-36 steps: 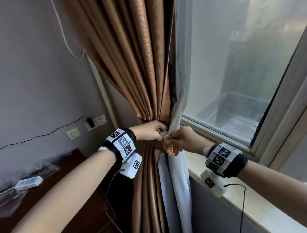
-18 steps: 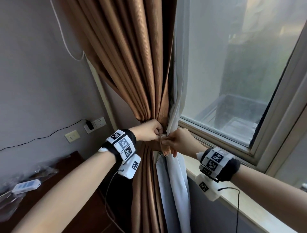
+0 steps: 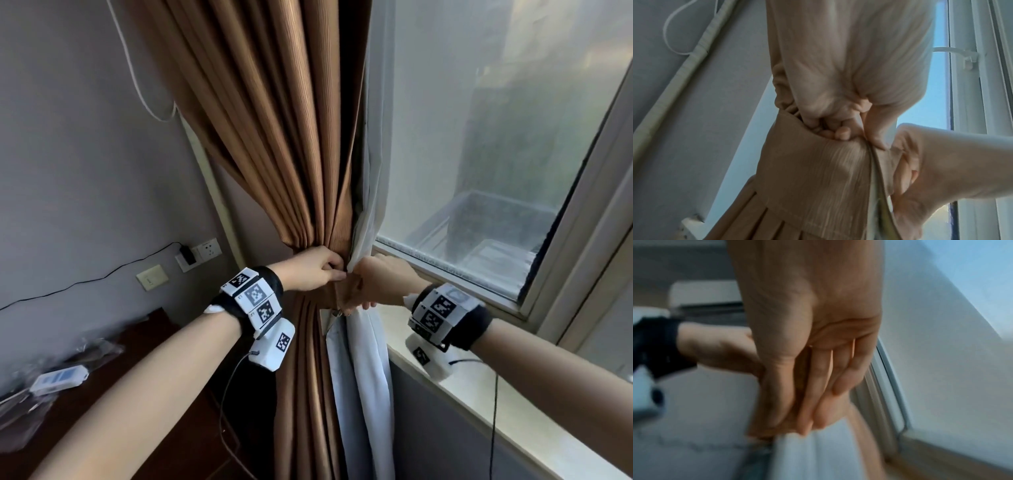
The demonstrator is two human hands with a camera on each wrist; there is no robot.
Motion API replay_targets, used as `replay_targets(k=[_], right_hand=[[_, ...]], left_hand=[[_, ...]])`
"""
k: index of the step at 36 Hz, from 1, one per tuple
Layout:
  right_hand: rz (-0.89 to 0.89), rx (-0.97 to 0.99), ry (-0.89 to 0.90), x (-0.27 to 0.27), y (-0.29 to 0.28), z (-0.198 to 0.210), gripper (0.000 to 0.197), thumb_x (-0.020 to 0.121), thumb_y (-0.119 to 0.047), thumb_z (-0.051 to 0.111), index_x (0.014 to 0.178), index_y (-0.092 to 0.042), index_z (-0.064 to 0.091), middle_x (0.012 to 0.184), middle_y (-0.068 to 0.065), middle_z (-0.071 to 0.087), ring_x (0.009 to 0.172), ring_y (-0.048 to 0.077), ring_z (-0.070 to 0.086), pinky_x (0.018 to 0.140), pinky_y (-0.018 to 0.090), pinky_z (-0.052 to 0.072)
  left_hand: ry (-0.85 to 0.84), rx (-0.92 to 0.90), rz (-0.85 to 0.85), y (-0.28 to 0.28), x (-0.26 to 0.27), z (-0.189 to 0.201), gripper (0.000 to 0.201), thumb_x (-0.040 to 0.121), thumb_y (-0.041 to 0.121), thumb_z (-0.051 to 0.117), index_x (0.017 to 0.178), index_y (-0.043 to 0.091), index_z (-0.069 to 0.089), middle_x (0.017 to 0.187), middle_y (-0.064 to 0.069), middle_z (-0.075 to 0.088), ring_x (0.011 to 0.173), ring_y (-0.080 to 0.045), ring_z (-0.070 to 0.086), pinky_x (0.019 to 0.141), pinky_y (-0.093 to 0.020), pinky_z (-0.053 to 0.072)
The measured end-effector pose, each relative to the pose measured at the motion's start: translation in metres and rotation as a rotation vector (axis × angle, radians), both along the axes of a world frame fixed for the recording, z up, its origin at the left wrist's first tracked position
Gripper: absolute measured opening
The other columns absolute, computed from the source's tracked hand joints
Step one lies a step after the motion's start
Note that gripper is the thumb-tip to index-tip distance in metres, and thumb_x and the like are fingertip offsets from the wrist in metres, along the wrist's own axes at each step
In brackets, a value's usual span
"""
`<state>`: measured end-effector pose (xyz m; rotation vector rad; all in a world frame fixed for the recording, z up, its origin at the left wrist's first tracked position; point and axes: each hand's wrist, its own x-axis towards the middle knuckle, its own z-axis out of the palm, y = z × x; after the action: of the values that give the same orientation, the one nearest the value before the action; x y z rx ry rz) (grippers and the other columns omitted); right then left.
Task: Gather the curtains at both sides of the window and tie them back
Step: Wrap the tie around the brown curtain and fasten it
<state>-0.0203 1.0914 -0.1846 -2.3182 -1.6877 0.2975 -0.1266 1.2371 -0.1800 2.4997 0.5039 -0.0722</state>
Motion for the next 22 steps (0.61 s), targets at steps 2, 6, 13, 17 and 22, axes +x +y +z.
replay_targets(k=[2, 6, 13, 17, 22], right_hand=[[-0.009, -0.066, -0.119, 0.003, 0.006, 0.003, 0.029, 0.067, -0.049, 0.077, 0.066, -0.021, 0.069, 0.054, -0.012, 0.066, 0.053, 0.001, 0.063, 0.060, 0.025, 0.054], [-0.025, -0.028, -0.155, 0.002, 0.012, -0.005, 0.034, 0.064, -0.053, 0.079, 0.060, -0.022, 0.065, 0.053, -0.010, 0.066, 0.055, 0.002, 0.063, 0.055, 0.024, 0.050], [-0.061, 0.018, 0.015, 0.000, 0.020, -0.019, 0.040, 0.064, -0.054, 0.078, 0.060, -0.016, 0.066, 0.043, -0.005, 0.059, 0.045, 0.006, 0.057, 0.050, 0.023, 0.047], [-0.069, 0.071, -0.024, 0.000, 0.022, -0.022, 0.046, 0.062, -0.056, 0.075, 0.061, -0.012, 0.060, 0.056, -0.002, 0.059, 0.055, 0.017, 0.059, 0.048, 0.027, 0.041], [-0.091, 0.097, -0.013, -0.002, 0.027, -0.023, 0.044, 0.065, -0.050, 0.075, 0.057, -0.014, 0.050, 0.058, -0.001, 0.053, 0.054, 0.018, 0.052, 0.047, 0.029, 0.039]], left_hand=[[-0.017, -0.015, -0.002, 0.001, 0.001, -0.003, 0.026, 0.085, 0.042, 0.057, 0.076, 0.018, 0.059, 0.067, -0.007, 0.056, 0.064, -0.016, 0.047, 0.064, -0.033, 0.037], [-0.032, -0.036, -0.017, 0.004, 0.001, -0.004, 0.025, 0.087, 0.041, 0.058, 0.075, 0.019, 0.060, 0.066, -0.007, 0.052, 0.064, -0.016, 0.044, 0.064, -0.033, 0.034], [-0.055, -0.048, 0.000, 0.009, 0.001, -0.006, 0.022, 0.092, 0.028, 0.060, 0.080, 0.010, 0.064, 0.067, -0.008, 0.054, 0.066, -0.016, 0.046, 0.067, -0.030, 0.035], [-0.056, -0.040, -0.015, 0.007, 0.002, -0.001, 0.024, 0.094, 0.022, 0.059, 0.084, 0.001, 0.064, 0.066, -0.007, 0.054, 0.064, -0.012, 0.046, 0.064, -0.026, 0.033], [-0.063, -0.002, -0.027, 0.006, 0.002, 0.009, 0.022, 0.096, 0.020, 0.058, 0.077, 0.008, 0.059, 0.051, 0.007, 0.041, 0.037, 0.002, 0.032, 0.045, -0.016, 0.024]])
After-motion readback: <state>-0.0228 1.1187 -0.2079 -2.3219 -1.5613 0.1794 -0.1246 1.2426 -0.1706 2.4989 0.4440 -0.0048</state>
